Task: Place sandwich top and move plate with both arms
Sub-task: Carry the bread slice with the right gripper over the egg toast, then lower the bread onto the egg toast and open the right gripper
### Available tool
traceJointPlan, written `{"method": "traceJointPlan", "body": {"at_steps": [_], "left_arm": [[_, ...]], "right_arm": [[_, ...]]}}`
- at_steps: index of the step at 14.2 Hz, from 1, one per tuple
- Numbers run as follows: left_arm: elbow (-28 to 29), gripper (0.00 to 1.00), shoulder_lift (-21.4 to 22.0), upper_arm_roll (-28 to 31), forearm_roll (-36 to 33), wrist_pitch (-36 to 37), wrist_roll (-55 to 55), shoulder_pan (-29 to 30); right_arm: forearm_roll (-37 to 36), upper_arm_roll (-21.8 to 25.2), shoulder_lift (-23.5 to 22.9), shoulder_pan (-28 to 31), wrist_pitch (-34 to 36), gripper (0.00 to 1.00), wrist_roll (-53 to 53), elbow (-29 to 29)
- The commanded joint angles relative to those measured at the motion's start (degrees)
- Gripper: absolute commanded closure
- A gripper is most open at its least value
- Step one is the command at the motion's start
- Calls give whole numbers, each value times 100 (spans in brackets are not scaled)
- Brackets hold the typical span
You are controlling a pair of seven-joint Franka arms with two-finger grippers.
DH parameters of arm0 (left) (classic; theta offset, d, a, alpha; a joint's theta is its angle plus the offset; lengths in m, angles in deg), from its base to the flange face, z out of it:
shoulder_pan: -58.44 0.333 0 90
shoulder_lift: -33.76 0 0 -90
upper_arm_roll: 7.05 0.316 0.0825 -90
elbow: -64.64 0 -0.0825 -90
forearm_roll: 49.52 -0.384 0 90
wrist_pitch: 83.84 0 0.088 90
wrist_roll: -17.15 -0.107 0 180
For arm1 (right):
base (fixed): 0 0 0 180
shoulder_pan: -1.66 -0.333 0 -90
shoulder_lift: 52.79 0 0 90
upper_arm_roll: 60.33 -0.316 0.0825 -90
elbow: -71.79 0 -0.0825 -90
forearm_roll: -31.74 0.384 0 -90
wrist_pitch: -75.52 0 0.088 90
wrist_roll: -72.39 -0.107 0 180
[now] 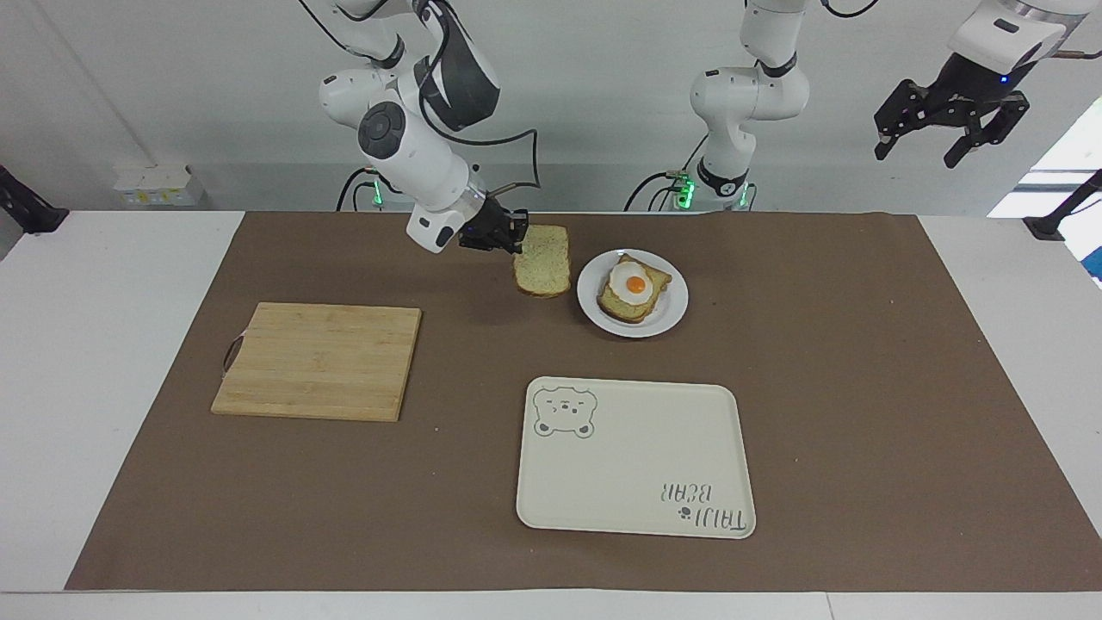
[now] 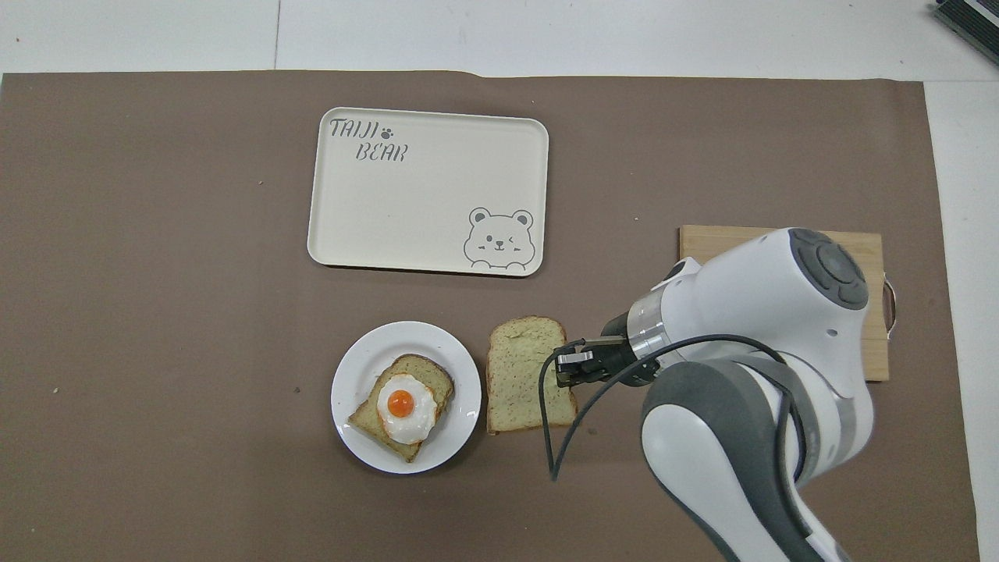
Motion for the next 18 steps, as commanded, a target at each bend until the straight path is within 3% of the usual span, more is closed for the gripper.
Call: {"method": "traceJointPlan", "body": {"at_steps": [1, 4, 6, 14, 18], "left_arm": [[186, 0, 149, -22, -34, -56, 41, 26], [186, 0, 149, -22, -34, -56, 41, 26], [186, 0, 149, -22, -34, -56, 41, 26], [186, 0, 149, -22, -34, -56, 41, 26], [186, 0, 149, -22, -34, -56, 41, 26]], "right_arm": [[180, -21, 16, -22, -186, 100, -92, -16], [487, -258, -158, -31, -449, 100, -346, 2], [610, -548, -440, -311, -1026, 100, -696, 20], [900, -558, -1292, -1427, -2363, 100, -1094, 19], [1085, -549, -1636, -1684, -2999, 100, -1015, 28]]}}
